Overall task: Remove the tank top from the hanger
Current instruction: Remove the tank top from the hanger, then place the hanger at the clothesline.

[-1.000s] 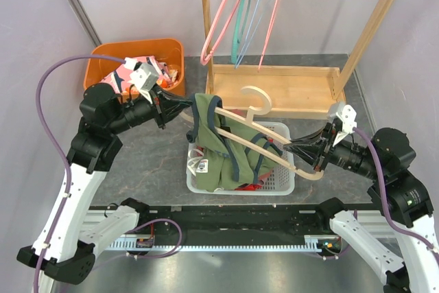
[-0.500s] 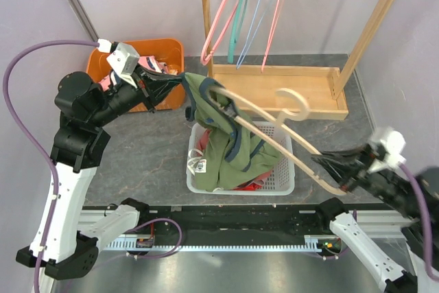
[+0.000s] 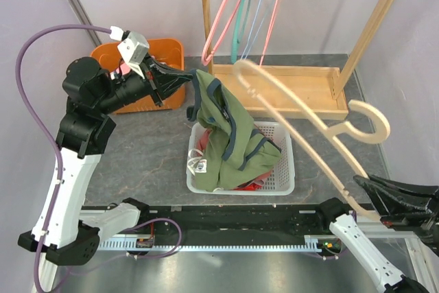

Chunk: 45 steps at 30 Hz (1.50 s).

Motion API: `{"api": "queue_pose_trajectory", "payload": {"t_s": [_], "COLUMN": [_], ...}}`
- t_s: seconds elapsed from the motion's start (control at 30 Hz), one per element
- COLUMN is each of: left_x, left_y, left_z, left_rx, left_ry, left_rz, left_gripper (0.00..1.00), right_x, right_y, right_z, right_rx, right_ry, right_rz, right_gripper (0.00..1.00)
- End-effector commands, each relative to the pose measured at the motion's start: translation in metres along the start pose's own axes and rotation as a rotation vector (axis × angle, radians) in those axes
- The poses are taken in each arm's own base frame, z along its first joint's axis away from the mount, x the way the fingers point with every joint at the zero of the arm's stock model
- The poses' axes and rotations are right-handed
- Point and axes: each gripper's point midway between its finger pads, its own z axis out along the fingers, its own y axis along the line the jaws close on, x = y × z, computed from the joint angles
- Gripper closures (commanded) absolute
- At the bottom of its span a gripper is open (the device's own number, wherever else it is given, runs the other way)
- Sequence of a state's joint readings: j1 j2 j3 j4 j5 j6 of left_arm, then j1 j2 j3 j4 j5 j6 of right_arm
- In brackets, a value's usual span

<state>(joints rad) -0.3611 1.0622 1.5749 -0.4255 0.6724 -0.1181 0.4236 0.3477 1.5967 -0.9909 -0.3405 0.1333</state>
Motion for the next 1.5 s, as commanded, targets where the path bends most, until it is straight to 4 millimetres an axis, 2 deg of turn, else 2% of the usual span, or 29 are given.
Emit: {"api": "queue_pose_trajectory", "payload": {"t_s": [0.0, 0.03, 0.1, 0.13, 0.2, 0.23, 0.37, 0.43, 0.47, 0.5, 0.53, 0.57, 0.6, 0.77, 0.9, 0.97, 1.03, 1.07, 1.1, 1.13, 1.17, 1.23, 1.27, 1.33, 1.37, 1.43, 1.47], "left_x": [-0.042, -0.061, -0.071, -0.082, -0.086, -0.091, -0.087, -0.063, -0.047, -0.012, 0.005, 0.022, 0.049, 0.122, 0.154, 0.155, 0.143, 0.143, 0.152, 0.16, 0.182, 0.202, 0.231, 0.245, 0.268, 0.272, 0.286], "left_y": [-0.022, -0.029, -0.037, -0.043, -0.049, -0.052, -0.057, -0.053, -0.065, -0.065, -0.068, -0.066, -0.062, -0.057, -0.045, -0.034, -0.03, -0.028, -0.026, -0.028, -0.029, -0.035, -0.036, -0.04, -0.041, -0.039, -0.039], "left_z": [0.001, -0.002, 0.001, -0.003, -0.002, -0.003, 0.005, 0.019, 0.026, 0.035, 0.042, 0.048, 0.052, 0.065, 0.072, 0.077, 0.086, 0.092, 0.093, 0.092, 0.089, 0.078, 0.067, 0.054, 0.042, 0.033, 0.026], "left_rx": [0.07, 0.088, 0.131, 0.146, 0.167, 0.172, 0.186, 0.169, 0.208, 0.214, 0.208, 0.199, 0.192, 0.168, 0.129, 0.092, 0.076, 0.072, 0.063, 0.07, 0.088, 0.115, 0.126, 0.151, 0.159, 0.162, 0.169], "left_ry": [-0.079, -0.111, -0.12, -0.142, -0.149, -0.161, -0.156, -0.088, -0.047, 0.044, 0.073, 0.115, 0.178, 0.386, 0.519, 0.544, 0.529, 0.531, 0.553, 0.57, 0.616, 0.645, 0.707, 0.717, 0.767, 0.754, 0.782], "left_rz": [0.012, 0.033, 0.022, 0.038, 0.052, 0.064, 0.098, 0.094, 0.092, 0.071, 0.161, 0.176, 0.172, 0.213, 0.24, 0.275, 0.298, 0.294, 0.276, 0.263, 0.245, 0.215, 0.198, 0.204, 0.198, 0.232, 0.233], "left_gripper": [0.98, 0.98, 0.98, 0.98, 0.98, 0.98, 0.98, 0.98, 0.98, 0.98, 0.98, 0.98, 0.98, 0.98, 0.98, 0.98, 0.98, 0.98, 0.98, 0.98, 0.98, 0.98, 0.98, 0.98, 0.98, 0.98, 0.98], "right_x": [-0.035, -0.037, -0.039, -0.04, -0.032, -0.034, -0.025, -0.02, -0.019, -0.016, -0.014, -0.012, -0.01, 0.0, 0.017, 0.026, 0.04, 0.055, 0.058, 0.059, 0.061, 0.06, 0.059, 0.062, 0.063, 0.067, 0.068], "right_y": [-0.043, -0.05, -0.067, -0.079, -0.099, -0.114, -0.131, -0.134, -0.136, -0.137, -0.138, -0.138, -0.14, -0.142, -0.147, -0.151, -0.156, -0.16, -0.16, -0.16, -0.161, -0.161, -0.161, -0.161, -0.16, -0.16, -0.159], "right_z": [0.011, 0.012, 0.018, 0.016, 0.018, 0.011, 0.009, 0.011, 0.012, 0.013, 0.014, 0.014, 0.015, 0.022, 0.038, 0.043, 0.05, 0.06, 0.063, 0.067, 0.07, 0.072, 0.073, 0.074, 0.075, 0.078, 0.08], "right_rx": [0.235, 0.27, 0.353, 0.426, 0.536, 0.635, 0.742, 0.765, 0.776, 0.78, 0.785, 0.789, 0.797, 0.8, 0.8, 0.81, 0.82, 0.826, 0.825, 0.816, 0.815, 0.812, 0.81, 0.809, 0.802, 0.796, 0.787], "right_ry": [-0.12, -0.128, -0.123, -0.129, -0.094, -0.101, -0.074, -0.061, -0.059, -0.045, -0.043, -0.033, -0.027, 0.005, 0.076, 0.106, 0.148, 0.201, 0.212, 0.217, 0.226, 0.227, 0.228, 0.242, 0.246, 0.263, 0.27], "right_rz": [0.039, 0.04, 0.052, 0.06, 0.096, 0.107, 0.144, 0.166, 0.172, 0.176, 0.185, 0.186, 0.19, 0.202, 0.197, 0.189, 0.188, 0.195, 0.198, 0.2, 0.199, 0.198, 0.197, 0.196, 0.196, 0.199, 0.201], "right_gripper": [1.0, 1.0, 1.0, 1.0, 1.0, 1.0, 1.0, 1.0, 1.0, 1.0, 1.0, 1.0, 1.0, 1.0, 1.0, 1.0, 1.0, 1.0, 1.0, 1.0, 1.0, 1.0, 1.0, 1.0, 1.0, 1.0, 1.0]}}
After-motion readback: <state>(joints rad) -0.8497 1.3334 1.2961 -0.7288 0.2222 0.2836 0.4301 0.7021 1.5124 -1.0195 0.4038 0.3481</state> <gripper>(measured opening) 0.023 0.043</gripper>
